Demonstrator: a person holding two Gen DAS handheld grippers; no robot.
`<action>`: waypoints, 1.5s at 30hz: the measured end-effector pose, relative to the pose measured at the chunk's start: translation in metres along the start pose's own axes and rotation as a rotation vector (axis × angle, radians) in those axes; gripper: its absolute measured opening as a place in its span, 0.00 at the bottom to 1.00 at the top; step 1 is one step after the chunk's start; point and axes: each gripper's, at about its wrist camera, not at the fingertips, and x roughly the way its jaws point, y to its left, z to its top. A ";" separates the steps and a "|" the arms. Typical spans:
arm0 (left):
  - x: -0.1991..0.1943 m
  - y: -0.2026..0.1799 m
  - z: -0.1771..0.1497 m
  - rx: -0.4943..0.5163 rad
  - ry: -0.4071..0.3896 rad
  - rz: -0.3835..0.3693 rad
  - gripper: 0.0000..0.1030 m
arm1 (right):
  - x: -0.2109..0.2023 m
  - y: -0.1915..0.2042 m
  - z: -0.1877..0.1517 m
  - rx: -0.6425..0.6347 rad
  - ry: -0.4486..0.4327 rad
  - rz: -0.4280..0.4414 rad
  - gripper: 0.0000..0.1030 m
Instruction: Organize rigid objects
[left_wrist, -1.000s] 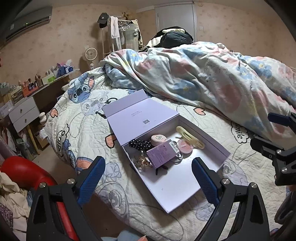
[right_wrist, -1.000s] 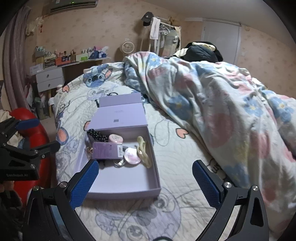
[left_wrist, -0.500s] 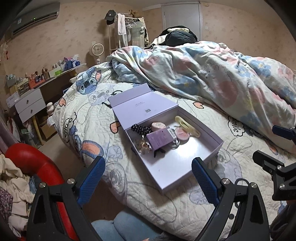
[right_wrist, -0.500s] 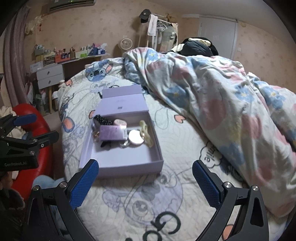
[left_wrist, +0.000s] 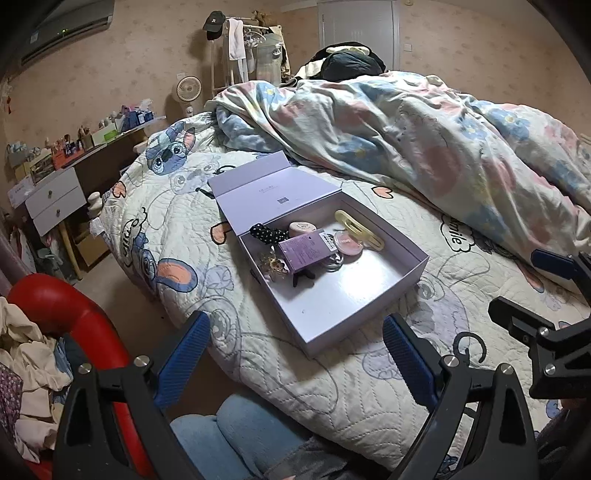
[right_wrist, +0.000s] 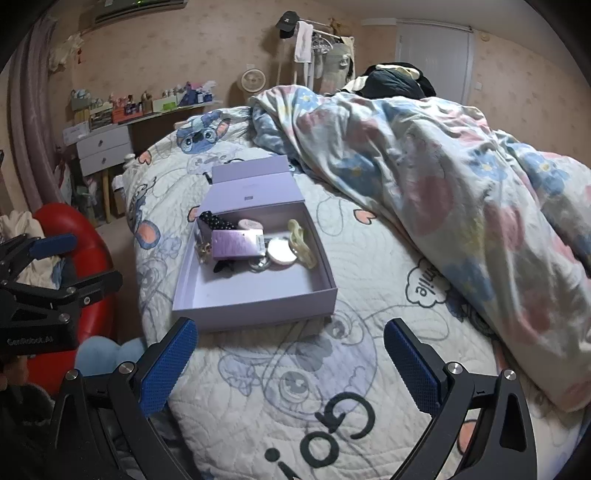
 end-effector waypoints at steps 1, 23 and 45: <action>-0.001 0.000 -0.001 -0.001 0.000 0.000 0.93 | -0.001 -0.001 0.000 0.001 0.000 0.002 1.00; -0.007 -0.002 0.001 -0.010 0.002 0.003 0.93 | -0.003 0.002 0.000 0.001 0.003 0.016 1.00; -0.004 -0.003 0.000 -0.005 0.018 -0.001 0.93 | -0.001 0.005 0.001 -0.008 0.017 0.032 1.00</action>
